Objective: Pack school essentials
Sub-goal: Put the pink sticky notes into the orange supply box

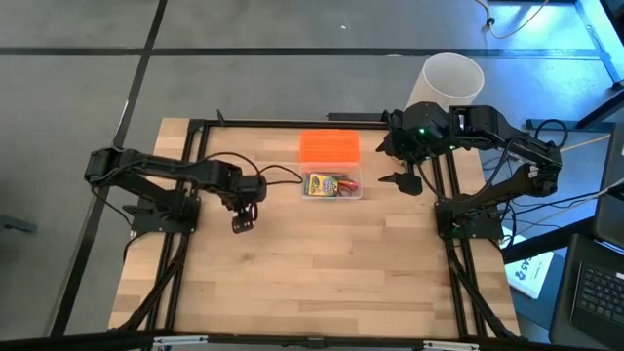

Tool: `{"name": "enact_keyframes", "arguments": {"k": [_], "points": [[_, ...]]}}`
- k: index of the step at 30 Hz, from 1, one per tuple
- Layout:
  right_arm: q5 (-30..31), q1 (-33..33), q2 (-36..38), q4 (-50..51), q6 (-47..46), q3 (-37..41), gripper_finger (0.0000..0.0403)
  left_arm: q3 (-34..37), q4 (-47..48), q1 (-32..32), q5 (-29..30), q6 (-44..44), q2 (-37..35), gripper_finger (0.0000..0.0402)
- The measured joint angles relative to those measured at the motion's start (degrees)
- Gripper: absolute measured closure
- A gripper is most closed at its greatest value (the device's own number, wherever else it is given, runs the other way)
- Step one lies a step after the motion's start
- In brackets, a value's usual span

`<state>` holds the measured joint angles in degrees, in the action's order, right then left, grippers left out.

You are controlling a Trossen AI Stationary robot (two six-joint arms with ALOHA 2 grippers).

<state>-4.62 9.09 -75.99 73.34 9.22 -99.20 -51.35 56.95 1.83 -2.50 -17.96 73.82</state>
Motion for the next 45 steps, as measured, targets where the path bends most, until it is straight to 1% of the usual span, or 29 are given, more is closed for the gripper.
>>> {"name": "enact_keyframes", "arguments": {"k": [3, 7, 9, 12, 14, 18, 20, 30, 39, 45], "points": [[0.0, 0.0, 0.0, 0.0, -0.01, 0.0, 0.0018, 0.0, 0.45, 1.12, -0.76, 1.84, 0.62, 0.0088], [0.0, -0.01, 0.0, 0.0, 0.01, 0.0, 0.0018, 0.02, 1.52, 2.09, -1.36, 4.89, 3.13, 0.002], [0.0, 0.0, -0.01, 0.0, 0.01, 0.0, 0.0018, 0.02, 1.57, 2.64, -1.14, 6.91, 4.82, 0.0007], [0.0, -0.01, -0.02, 0.0, 0.01, 0.0, 0.0018, 0.04, 1.57, 3.25, -0.63, 8.63, 7.59, 0.001], [0.0, 0.01, 0.0, 0.0, 0.01, 0.0, 0.0018, 0.04, 1.55, 3.45, -0.53, 9.59, 9.35, 0.0004], [0.0, -0.01, -0.01, 0.0, 0.01, 0.0, 0.0018, 0.07, 0.93, 3.42, 2.77, 11.0, 12.27, 0.0004], [0.0, 0.0, 0.0, 0.0, 0.01, 0.0, 0.0018, 0.07, 0.88, 3.41, 3.45, 11.2, 13.17, 0.0002], [0.0, -0.01, 0.0, -0.27, 0.01, 0.0, 0.0018, 0.11, 0.37, 3.34, 3.41, 15.13, 13.26, 0.0002], [0.0, 0.01, 0.0, -0.26, 0.01, 0.0, 0.0018, 0.9, -0.52, 3.34, 3.79, 15.22, 13.25, 0.0002], [0.0, 0.01, -0.02, -0.26, 0.01, 0.0, 0.0018, 1.57, -0.65, 3.31, 2.38, 15.19, 13.25, 0.0002]]}}
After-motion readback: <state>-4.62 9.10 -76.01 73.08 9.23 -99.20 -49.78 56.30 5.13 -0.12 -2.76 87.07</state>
